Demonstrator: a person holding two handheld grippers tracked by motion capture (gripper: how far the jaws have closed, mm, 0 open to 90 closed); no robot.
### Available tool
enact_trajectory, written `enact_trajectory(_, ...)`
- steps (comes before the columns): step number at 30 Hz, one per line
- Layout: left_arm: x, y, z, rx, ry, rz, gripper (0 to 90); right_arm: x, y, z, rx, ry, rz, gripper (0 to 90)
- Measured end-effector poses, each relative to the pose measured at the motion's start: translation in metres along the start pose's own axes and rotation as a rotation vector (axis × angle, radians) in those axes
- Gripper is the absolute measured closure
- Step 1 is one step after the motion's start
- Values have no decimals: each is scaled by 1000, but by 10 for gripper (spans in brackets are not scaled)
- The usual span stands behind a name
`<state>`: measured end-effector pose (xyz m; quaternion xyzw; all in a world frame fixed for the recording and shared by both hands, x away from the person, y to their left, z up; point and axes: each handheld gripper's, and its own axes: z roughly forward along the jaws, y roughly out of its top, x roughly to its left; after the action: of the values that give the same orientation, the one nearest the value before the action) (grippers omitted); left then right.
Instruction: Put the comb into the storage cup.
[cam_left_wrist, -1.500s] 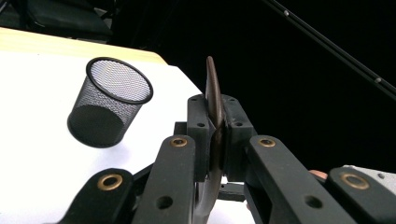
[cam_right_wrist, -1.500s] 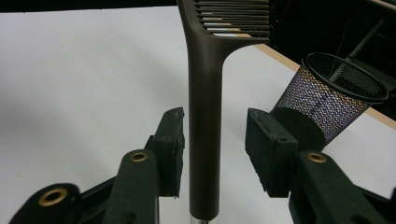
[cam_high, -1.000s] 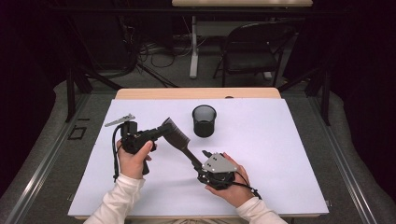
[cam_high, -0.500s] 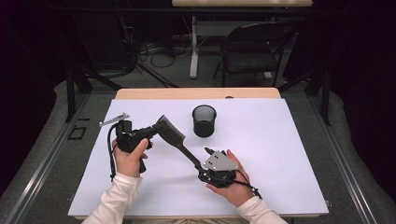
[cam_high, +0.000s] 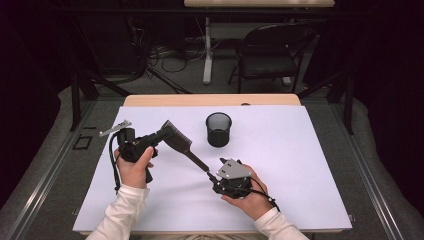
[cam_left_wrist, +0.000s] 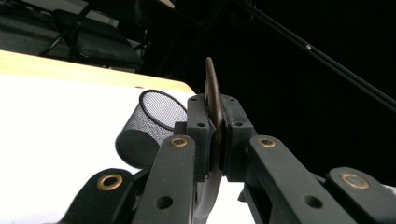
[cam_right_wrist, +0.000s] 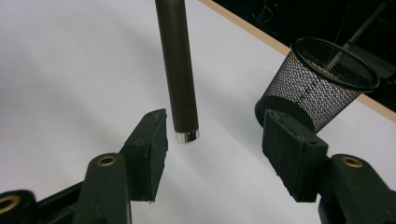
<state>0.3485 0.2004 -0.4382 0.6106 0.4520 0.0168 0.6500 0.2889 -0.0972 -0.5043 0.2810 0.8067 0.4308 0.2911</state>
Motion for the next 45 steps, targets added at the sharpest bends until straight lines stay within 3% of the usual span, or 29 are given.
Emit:
enact_trajectory(10,2,3,-4,-20,12,9,844,-15,-1,-2,-6,35,93,373)
enact_trajectory(17,5,6,-6,-41,17,10,844,-27,-2,-5,-32,19,120,329)
enact_trajectory(19,6,7,-7,-41,15,11,844,-33,-3,-4,-30,47,124,289)
enact_trajectory(27,10,9,-7,-52,15,2,844,-45,-8,-2,11,-3,150,248)
enact_trajectory(30,11,10,-7,-58,15,3,844,-49,-10,-2,19,16,170,238)
enact_trajectory(37,12,11,-6,-66,18,6,844,-57,-14,-6,24,-11,213,180)
enact_trajectory(45,12,11,-6,-72,14,8,844,-70,-19,-12,31,-6,268,146)
